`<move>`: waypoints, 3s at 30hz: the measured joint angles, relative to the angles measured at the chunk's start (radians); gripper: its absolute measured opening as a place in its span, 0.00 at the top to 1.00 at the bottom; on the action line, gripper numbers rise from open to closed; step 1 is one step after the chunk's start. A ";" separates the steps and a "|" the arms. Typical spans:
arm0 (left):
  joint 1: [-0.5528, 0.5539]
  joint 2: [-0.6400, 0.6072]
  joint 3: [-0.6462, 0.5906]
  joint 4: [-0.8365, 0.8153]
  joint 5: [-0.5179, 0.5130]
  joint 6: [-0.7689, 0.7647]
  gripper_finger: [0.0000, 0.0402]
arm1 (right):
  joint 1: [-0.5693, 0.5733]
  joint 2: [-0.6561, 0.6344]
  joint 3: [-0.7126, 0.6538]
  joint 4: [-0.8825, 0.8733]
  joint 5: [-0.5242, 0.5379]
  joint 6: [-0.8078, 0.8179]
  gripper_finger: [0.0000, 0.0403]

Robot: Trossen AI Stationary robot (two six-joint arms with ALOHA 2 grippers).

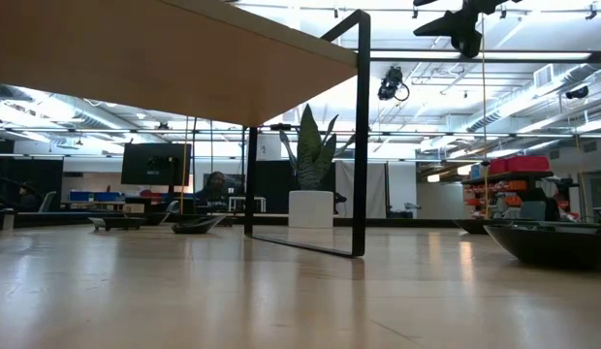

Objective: Pick & Place Mini shaped plates
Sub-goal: Stack the black square plate on top of the black square plate on the shelf

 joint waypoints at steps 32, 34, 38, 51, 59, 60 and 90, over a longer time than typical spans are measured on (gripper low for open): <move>0.392 0.004 -0.338 0.056 0.290 0.142 0.31 | 0.000 0.000 0.000 0.001 0.000 -0.048 0.48; 0.392 0.004 -0.391 0.092 0.289 0.142 0.31 | 0.000 0.000 0.000 0.001 0.000 -0.048 0.48; 0.393 0.004 -0.475 0.193 0.288 0.142 0.30 | 0.000 0.000 0.000 0.001 0.000 -0.048 0.48; 0.466 0.005 -0.624 0.369 0.293 0.136 0.30 | 0.000 0.000 0.000 0.001 0.000 -0.048 0.48; 0.488 0.005 -0.629 0.415 0.293 0.021 0.30 | 0.000 0.000 0.000 0.001 0.000 -0.048 0.48; 0.488 0.005 -0.629 0.414 0.293 -0.005 0.30 | 0.000 0.000 0.000 0.001 0.000 -0.048 0.48; 0.479 0.078 -0.629 0.417 0.288 -0.210 0.31 | 0.000 0.000 0.000 0.001 0.000 -0.053 0.48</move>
